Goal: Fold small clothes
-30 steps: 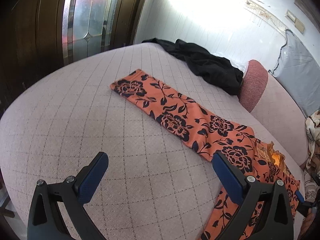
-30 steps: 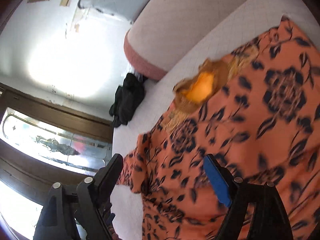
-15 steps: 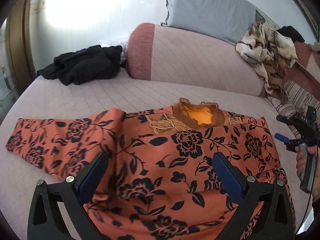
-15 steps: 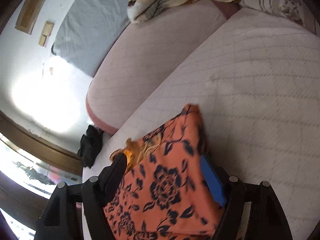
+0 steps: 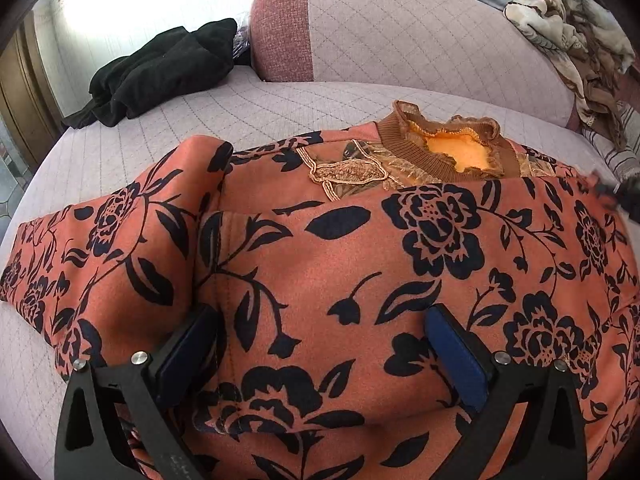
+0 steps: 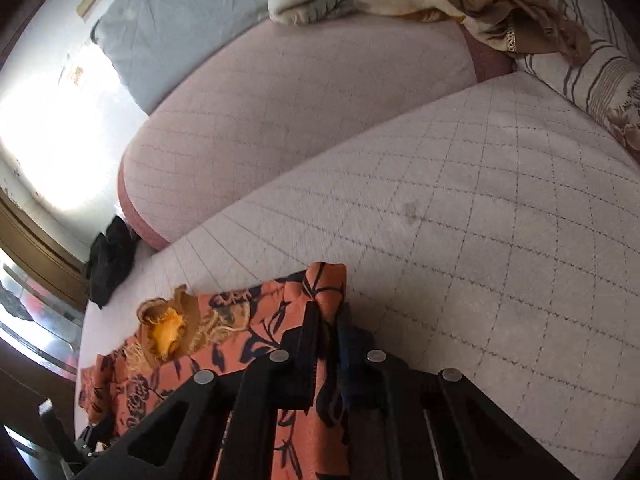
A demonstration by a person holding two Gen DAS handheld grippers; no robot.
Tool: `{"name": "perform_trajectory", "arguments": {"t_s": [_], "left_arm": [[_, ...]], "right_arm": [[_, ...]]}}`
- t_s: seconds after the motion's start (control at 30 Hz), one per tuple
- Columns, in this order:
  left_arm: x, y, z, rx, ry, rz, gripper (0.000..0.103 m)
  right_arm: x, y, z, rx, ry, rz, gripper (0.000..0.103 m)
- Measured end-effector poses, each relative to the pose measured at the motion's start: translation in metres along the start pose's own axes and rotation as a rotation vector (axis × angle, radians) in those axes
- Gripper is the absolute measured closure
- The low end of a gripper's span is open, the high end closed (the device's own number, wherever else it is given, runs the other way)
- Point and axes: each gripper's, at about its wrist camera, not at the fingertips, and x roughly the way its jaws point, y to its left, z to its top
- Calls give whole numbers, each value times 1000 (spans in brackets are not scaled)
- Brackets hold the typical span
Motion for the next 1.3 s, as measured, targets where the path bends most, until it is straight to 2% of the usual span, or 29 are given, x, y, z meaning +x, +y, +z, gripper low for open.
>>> {"name": "perform_trajectory", "arguments": {"t_s": [0.03,0.07,0.13,0.2,0.27,0.33,0.37,0.4,0.43,0.47,0.5,0.53,0.57,0.63,0.67,0.7,0.73,0.77,0.8,0.83,0.87,0.93,0.97,1.0,1.03,1.1,1.13,1.17,1.3], "left_arm": [[0,0,1,2,2,5,0],[0,0,3,1,3,6,0],[1,0,3,0,6,2,0],[0,-2,2,0,-2,6,0],[0,-2,0,-2,-6,4,0],[0,-2,-1,-3,-4,6,0],[-1,-1,-1,-4,-4,5,0],[0,0,0,-4,-5,5,0],[0,-1,1,-4,-5,4,0],[0,-1,1,-3,-5,3,0],[0,0,0,-3,-4,2,0],[-1,1,0,-6,-5,-2,0],[0,1,0,-6,-5,-4,0],[0,1,0,-6,-9,-3,0],[0,1,0,-6,-12,-3,0],[0,1,0,-7,-12,-3,0],[1,1,0,-8,-11,-4,0],[1,1,0,-8,-10,-5,0],[1,1,0,-7,-9,-5,0],[1,1,0,-10,-10,-8,0],[1,2,0,-13,-10,-11,0],[1,1,0,-12,-11,-5,0],[2,1,0,-14,-12,-2,0],[2,1,0,-17,-12,-2,0],[2,1,0,-18,-11,-3,0],[1,2,1,-16,-4,-7,0],[-1,2,0,-8,-1,-10,0],[-4,3,0,0,2,-13,0],[-25,15,-5,-73,-31,-60,0]], "right_arm": [[15,0,-4,-37,68,-64,94],[15,2,-7,-87,35,-88,91],[1,6,-5,-45,-26,-138,75],[-22,6,-2,30,-114,-154,73],[-43,20,-2,36,-169,-60,73],[-42,41,-6,11,-115,112,73],[-34,45,-8,9,-47,206,62],[-19,45,-11,14,21,278,44],[-3,39,-14,28,64,269,42],[16,21,-16,87,106,182,48],[22,-2,-19,189,95,200,76],[17,-20,-22,308,55,223,80],[6,-22,-24,335,10,219,74],[-12,-3,-25,247,-18,235,68],[-16,4,-29,231,-4,290,52],[-18,10,-36,214,13,322,30],[-18,16,-43,178,36,327,26],[-6,17,-48,123,76,265,30],[3,7,-52,124,96,205,54],[2,-10,-53,207,78,174,71],[-5,-18,-54,283,57,159,77],[-23,-3,-54,259,3,205,71],[-29,12,-58,209,4,263,53],[-32,21,-66,169,12,290,23],[-28,31,-75,124,28,271,19],[-5,30,-89,77,99,163,26],[-14,20,-93,99,72,139,30],[-25,27,-91,116,55,129,27],[-57,67,-88,5,-18,210,24]]}}
